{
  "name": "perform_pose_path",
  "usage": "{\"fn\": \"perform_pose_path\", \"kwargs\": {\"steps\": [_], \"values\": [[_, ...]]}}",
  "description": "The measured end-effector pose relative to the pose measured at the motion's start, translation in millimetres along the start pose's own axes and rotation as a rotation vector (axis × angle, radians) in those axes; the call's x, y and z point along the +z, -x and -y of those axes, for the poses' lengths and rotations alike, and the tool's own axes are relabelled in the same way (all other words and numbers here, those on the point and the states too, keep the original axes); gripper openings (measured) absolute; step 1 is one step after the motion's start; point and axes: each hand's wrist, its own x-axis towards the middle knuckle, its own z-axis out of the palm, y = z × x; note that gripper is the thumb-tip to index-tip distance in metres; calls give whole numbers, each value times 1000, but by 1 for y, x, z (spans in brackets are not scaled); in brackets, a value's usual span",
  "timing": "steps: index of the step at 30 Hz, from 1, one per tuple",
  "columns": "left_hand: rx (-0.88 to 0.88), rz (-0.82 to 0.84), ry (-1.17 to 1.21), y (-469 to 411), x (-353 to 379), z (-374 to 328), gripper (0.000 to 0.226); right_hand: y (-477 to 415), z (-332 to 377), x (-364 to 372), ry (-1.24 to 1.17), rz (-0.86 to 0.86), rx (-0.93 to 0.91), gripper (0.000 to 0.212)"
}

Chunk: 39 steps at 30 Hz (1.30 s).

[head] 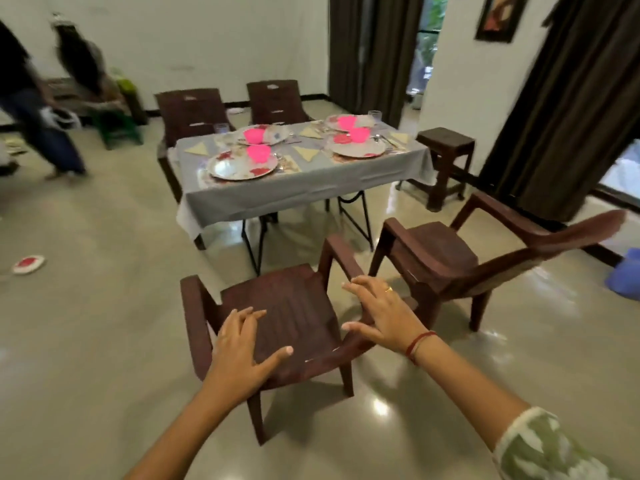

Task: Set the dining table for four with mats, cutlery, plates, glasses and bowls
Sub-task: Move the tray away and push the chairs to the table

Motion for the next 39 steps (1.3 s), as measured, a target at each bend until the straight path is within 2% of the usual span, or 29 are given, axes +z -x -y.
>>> {"fn": "perform_pose_path", "kwargs": {"steps": [4, 7, 12, 18, 27, 39], "values": [[36, 124, -292, 32, 18, -2, 92, 4, -7, 11, 84, 226, -175, 82], [7, 156, -436, 34, 28, 2, 78, 10, -12, 24, 150, 268, -228, 81], [-29, 85, -494, 12, 34, -1, 80, 0, -25, 31, 189, 215, -218, 81], [-81, 93, -507, -40, 34, 10, 90, -47, -44, 35, 231, 193, -192, 83], [-86, 71, -513, -135, 36, 41, 100, -139, -81, 49, 251, 237, -174, 84], [-78, 35, -503, -232, 38, 79, 98, -234, -115, 62, 237, 277, -152, 91]]}}
